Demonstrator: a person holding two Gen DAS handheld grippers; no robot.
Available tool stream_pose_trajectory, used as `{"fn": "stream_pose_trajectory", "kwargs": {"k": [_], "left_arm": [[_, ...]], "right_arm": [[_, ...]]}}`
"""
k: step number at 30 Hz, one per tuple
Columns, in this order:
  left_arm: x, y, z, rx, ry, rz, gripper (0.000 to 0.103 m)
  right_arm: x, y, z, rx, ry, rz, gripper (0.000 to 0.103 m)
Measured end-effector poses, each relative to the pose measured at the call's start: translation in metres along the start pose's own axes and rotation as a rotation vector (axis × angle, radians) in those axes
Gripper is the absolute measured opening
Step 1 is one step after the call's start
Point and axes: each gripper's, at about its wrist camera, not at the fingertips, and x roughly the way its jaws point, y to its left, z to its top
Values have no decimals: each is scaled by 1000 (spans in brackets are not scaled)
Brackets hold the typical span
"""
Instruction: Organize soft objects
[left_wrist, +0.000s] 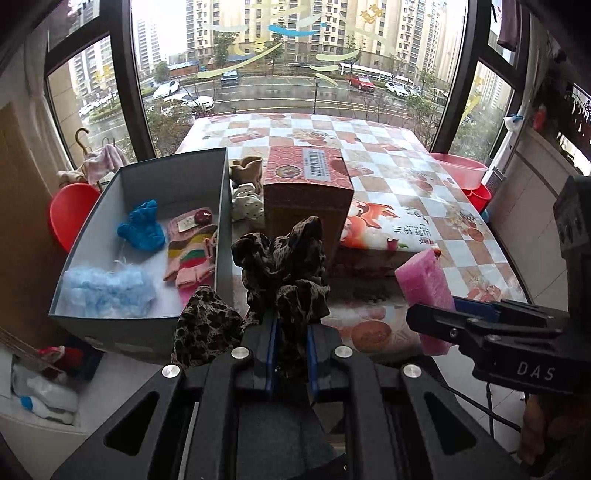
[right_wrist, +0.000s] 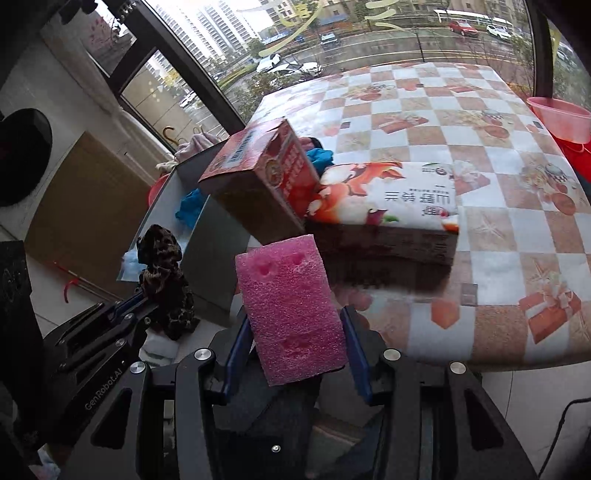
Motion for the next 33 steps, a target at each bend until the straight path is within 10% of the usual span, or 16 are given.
{"fn": "stream_pose_trajectory", "kwargs": {"k": [33], "left_arm": [[-8, 31, -3, -59, -23, 24, 14]], "right_arm": [[10, 21, 6, -43, 23, 10, 49]]}}
